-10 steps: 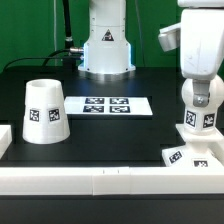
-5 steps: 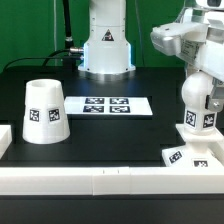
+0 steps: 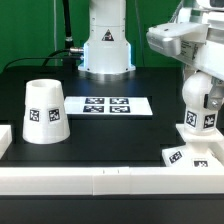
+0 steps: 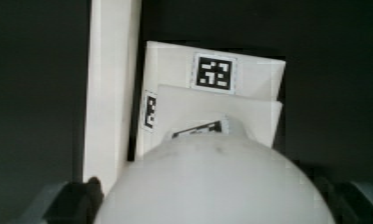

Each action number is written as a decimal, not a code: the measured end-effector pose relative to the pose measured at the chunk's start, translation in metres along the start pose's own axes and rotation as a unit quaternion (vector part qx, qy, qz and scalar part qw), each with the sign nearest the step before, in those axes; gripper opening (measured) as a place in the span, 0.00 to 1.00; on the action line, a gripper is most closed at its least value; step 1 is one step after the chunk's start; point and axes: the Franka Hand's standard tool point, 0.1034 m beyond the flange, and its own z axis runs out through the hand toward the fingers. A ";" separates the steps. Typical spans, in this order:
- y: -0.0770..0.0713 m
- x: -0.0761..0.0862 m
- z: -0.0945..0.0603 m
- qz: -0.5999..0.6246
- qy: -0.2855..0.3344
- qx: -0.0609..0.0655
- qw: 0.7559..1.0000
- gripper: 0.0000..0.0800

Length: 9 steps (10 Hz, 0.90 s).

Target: Assemble lamp

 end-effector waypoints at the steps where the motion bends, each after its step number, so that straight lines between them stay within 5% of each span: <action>1: 0.000 0.000 0.000 0.010 0.000 0.000 1.000 0.72; 9: -0.001 -0.002 0.001 0.322 0.005 0.005 0.947 0.72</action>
Offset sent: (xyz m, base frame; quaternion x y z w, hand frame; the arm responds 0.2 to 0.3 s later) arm -0.0086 -0.0009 -0.0014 0.0345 0.0125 0.2826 0.9585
